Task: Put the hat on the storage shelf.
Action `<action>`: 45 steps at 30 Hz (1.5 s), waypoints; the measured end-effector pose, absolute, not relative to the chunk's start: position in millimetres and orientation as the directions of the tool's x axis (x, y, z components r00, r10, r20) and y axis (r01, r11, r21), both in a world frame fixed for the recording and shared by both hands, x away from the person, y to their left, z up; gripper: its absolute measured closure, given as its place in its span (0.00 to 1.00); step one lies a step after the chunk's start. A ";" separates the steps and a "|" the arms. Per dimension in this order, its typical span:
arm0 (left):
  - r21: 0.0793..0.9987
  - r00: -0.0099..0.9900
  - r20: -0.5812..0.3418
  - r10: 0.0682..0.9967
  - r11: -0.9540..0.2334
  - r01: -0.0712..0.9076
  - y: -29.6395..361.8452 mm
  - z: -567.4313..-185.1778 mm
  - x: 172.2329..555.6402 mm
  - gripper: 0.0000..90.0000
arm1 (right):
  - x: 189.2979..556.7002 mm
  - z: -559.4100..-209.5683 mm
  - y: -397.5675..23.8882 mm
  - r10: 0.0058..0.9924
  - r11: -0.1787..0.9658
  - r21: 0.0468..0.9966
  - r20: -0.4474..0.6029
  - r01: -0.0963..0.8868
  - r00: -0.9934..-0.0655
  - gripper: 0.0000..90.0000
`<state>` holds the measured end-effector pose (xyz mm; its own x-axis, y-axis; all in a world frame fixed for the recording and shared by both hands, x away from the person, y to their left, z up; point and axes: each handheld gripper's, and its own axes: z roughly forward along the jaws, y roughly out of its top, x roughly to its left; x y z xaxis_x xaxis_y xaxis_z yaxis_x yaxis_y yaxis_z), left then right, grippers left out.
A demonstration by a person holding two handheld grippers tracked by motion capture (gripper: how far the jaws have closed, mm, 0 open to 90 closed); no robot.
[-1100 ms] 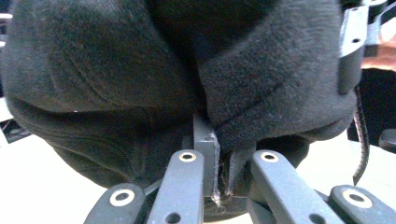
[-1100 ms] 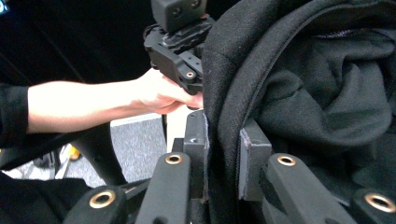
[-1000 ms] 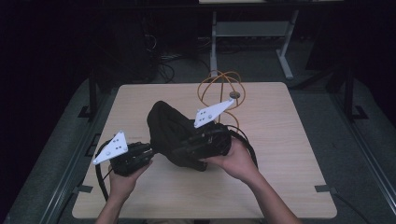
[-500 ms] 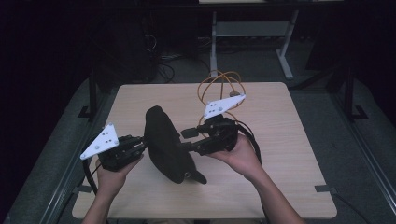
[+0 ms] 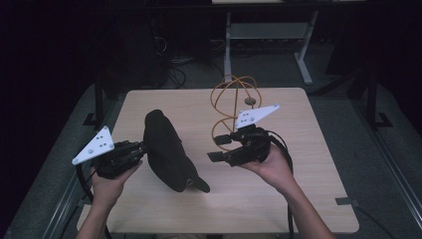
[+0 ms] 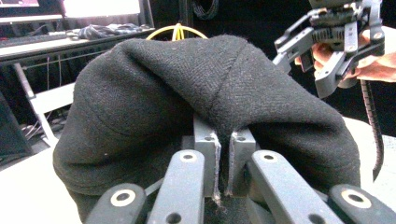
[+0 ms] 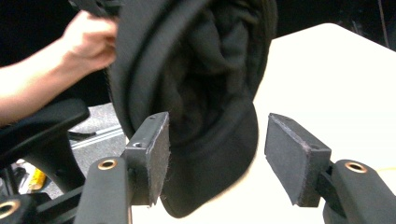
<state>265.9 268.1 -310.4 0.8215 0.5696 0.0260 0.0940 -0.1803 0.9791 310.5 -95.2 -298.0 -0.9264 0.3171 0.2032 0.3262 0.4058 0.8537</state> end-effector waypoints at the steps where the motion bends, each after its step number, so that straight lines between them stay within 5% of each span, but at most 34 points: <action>1: 0.979 0.822 0.022 0.569 -0.180 0.098 269.1 -308.9 266.8 0.95 | 311.2 -301.9 -102.1 0.335 0.409 0.852 0.194 0.328 -0.922 0.42; 45: 0.970 0.832 -0.017 0.555 -0.194 0.149 262.8 -260.8 319.6 0.95 | 295.2 -402.6 -255.0 0.669 0.291 0.817 0.197 0.497 -0.716 0.31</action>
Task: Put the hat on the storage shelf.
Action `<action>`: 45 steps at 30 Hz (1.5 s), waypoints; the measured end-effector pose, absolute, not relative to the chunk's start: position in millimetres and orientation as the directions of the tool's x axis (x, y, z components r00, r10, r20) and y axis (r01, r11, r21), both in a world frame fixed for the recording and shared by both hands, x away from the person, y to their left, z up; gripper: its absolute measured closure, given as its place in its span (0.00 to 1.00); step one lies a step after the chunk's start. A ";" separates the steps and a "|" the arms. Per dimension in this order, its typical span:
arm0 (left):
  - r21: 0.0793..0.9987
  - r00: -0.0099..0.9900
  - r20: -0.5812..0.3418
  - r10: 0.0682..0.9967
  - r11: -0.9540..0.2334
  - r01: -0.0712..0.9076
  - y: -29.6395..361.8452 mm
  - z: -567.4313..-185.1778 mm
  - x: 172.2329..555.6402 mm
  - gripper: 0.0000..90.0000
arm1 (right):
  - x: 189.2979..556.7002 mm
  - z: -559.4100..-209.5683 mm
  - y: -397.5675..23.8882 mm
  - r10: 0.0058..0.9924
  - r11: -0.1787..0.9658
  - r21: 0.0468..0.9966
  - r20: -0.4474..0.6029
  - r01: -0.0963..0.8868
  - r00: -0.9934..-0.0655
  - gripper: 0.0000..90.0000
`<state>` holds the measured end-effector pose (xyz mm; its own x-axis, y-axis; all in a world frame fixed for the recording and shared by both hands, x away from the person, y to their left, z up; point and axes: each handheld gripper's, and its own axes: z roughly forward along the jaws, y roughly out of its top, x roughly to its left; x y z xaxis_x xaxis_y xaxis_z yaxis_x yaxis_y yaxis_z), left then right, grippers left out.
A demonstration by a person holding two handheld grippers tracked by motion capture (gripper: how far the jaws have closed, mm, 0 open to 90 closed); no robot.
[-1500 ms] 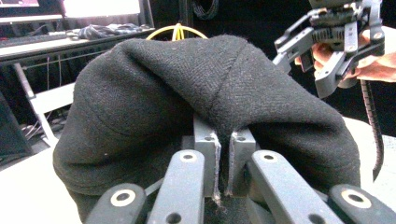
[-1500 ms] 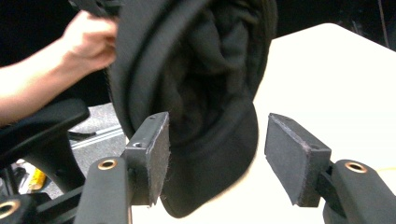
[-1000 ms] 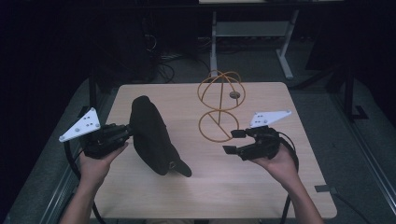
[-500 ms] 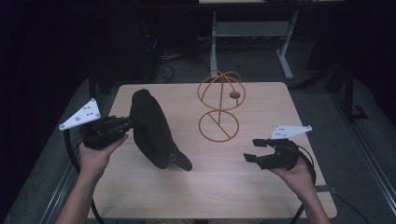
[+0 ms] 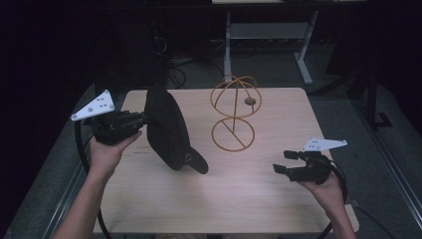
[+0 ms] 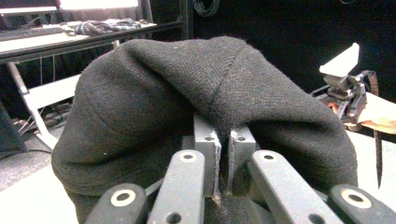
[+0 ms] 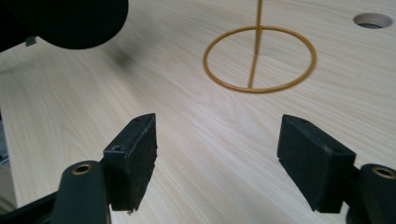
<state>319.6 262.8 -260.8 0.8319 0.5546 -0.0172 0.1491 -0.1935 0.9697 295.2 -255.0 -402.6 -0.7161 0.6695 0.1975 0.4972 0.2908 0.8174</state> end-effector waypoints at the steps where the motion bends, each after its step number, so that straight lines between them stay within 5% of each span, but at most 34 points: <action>1: 0.969 0.833 -0.019 0.554 -0.195 0.152 262.2 -259.8 321.5 0.95 | 295.0 -403.1 -256.3 0.673 0.288 0.817 0.198 0.499 -0.712 0.31; 45: 0.962 0.873 0.030 0.487 -0.250 0.107 189.6 -194.9 401.0 0.95 | 289.8 -409.8 -293.5 0.741 0.212 0.837 0.199 0.504 -0.642 0.30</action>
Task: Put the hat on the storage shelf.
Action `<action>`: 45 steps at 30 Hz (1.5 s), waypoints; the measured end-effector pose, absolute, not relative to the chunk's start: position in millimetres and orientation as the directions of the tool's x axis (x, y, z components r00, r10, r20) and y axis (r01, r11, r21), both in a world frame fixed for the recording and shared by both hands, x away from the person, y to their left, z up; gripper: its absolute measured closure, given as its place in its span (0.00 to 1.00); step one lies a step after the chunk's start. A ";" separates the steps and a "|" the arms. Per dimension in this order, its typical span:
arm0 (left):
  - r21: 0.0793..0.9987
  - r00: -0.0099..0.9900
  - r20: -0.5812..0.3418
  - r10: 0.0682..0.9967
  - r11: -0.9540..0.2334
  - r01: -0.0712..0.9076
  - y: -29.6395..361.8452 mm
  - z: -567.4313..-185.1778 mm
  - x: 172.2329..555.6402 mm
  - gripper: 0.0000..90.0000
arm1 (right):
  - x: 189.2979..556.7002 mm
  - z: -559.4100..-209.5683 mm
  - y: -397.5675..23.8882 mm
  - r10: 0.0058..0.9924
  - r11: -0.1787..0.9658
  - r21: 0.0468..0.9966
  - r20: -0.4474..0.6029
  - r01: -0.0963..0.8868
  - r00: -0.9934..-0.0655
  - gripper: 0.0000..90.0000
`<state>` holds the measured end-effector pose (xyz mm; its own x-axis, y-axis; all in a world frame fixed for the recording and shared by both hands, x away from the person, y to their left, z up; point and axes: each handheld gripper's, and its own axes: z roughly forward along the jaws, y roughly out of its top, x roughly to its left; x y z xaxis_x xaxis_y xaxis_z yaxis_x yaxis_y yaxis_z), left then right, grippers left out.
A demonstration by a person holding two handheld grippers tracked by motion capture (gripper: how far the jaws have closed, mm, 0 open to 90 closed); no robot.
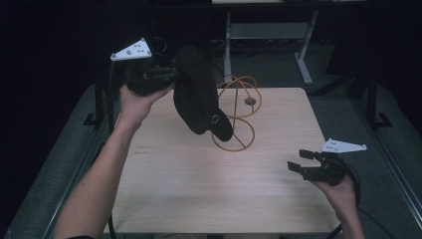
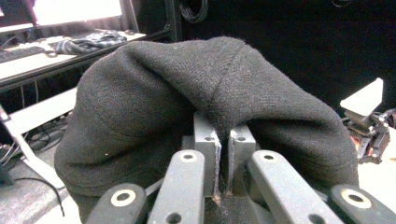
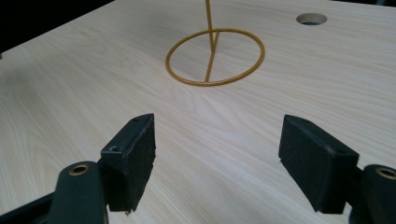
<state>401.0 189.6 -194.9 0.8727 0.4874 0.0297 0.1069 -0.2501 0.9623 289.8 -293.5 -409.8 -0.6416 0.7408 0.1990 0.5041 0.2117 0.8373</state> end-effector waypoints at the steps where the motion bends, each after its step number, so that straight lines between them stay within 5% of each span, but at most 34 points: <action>1: 0.962 0.874 0.032 0.485 -0.252 0.104 186.9 -193.4 403.0 0.95 | 289.6 -409.6 -294.8 0.741 0.208 0.839 0.200 0.502 -0.641 0.30; 23: 0.926 0.902 0.075 0.424 -0.365 0.095 113.9 -169.9 443.5 0.95 | 286.8 -409.8 -306.2 0.749 0.172 0.850 0.215 0.498 -0.626 0.30; 45: 0.871 0.899 0.030 0.436 -0.452 0.190 56.9 -191.4 484.0 0.95 | 284.4 -412.1 -315.2 0.756 0.153 0.852 0.226 0.501 -0.615 0.30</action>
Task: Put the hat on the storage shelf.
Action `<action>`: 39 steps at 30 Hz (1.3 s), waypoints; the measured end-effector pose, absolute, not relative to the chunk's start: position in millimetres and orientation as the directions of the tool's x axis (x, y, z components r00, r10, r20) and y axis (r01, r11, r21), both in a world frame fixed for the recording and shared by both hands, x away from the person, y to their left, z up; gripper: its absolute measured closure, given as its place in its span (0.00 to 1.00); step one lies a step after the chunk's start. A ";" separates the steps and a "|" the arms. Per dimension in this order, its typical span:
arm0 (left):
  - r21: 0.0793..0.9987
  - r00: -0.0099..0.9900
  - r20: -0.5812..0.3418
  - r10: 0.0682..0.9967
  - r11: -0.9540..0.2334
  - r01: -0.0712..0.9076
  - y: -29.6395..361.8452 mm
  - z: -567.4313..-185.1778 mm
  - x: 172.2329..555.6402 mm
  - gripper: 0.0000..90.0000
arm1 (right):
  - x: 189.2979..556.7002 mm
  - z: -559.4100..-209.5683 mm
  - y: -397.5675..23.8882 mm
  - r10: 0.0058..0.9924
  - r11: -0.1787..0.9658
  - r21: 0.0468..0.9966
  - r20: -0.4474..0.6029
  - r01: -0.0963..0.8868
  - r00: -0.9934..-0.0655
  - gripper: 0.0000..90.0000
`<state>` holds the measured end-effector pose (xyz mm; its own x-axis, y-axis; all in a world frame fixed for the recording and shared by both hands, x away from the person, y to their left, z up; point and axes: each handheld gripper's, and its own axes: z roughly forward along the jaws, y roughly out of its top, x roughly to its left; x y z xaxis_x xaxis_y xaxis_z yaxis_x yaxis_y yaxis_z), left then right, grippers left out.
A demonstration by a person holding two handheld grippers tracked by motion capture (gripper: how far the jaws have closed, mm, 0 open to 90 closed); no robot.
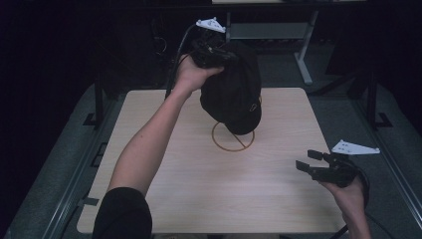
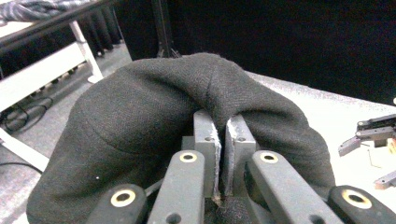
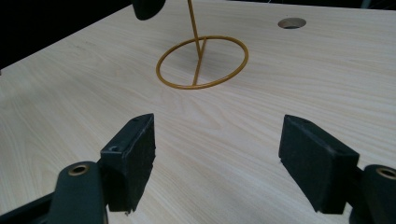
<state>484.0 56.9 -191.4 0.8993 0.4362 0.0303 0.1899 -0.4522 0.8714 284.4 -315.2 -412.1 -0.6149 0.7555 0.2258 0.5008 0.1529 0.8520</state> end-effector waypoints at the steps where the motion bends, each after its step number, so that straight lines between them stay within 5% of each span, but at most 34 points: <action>1: 0.866 0.898 0.034 0.438 -0.461 0.192 53.8 -193.6 485.3 0.95 | 284.5 -412.4 -315.2 0.756 0.156 0.851 0.224 0.501 -0.616 0.30; 8: 0.801 0.904 -0.012 0.428 -0.537 0.265 27.8 -214.9 497.6 0.92 | 287.5 -415.7 -312.9 0.752 0.173 0.841 0.222 0.512 -0.620 0.30; 14: 0.791 0.888 -0.066 0.454 -0.519 0.324 27.4 -220.7 503.8 0.63 | 287.9 -417.8 -311.9 0.750 0.173 0.834 0.233 0.524 -0.618 0.30; 39: 0.791 0.881 -0.043 0.472 -0.522 0.318 48.5 -209.4 490.0 0.47 | 289.4 -424.4 -310.5 0.768 0.185 0.822 0.221 0.538 -0.602 0.28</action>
